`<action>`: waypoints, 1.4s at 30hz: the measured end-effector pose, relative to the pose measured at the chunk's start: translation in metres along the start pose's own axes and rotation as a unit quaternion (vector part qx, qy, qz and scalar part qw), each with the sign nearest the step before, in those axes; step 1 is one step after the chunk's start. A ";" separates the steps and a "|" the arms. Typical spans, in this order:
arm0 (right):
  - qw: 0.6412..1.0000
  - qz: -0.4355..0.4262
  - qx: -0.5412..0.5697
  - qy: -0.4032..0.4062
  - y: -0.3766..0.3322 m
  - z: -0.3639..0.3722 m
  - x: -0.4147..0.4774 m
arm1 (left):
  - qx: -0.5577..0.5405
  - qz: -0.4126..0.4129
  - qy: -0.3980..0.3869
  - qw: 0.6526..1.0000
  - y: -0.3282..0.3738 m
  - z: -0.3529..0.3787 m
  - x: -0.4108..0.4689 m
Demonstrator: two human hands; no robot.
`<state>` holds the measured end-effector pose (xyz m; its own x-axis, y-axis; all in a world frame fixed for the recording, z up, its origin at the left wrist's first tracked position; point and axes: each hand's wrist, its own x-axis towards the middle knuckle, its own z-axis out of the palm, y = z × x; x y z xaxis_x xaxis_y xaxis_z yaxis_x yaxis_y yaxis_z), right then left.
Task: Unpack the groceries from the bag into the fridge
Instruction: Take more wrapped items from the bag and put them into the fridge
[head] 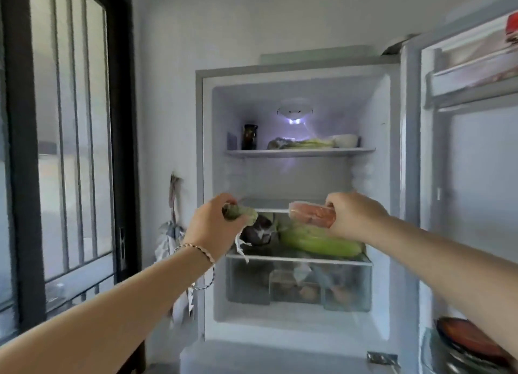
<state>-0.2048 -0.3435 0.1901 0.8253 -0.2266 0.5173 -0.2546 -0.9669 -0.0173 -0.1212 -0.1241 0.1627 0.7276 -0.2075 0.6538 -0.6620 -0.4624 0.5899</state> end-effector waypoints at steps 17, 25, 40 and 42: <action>0.984 0.031 0.173 0.020 -0.005 -0.014 0.303 | 0.021 0.073 0.188 0.979 -0.035 0.069 0.254; 0.950 -0.002 0.308 -0.047 -0.053 -0.015 0.341 | 0.155 0.094 0.125 0.975 -0.051 0.079 0.277; 0.979 -0.058 0.177 -0.081 -0.052 0.031 0.363 | 0.297 0.099 0.119 0.942 -0.056 0.078 0.287; 0.966 -0.090 0.221 -0.098 -0.042 0.031 0.362 | 0.298 0.098 0.125 0.941 -0.056 0.079 0.287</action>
<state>0.1201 -0.3882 0.3513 0.9268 -0.0267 0.3747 0.1056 -0.9388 -0.3280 0.1388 -0.2254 0.2795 0.4882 -0.1648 0.8571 -0.5070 -0.8529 0.1248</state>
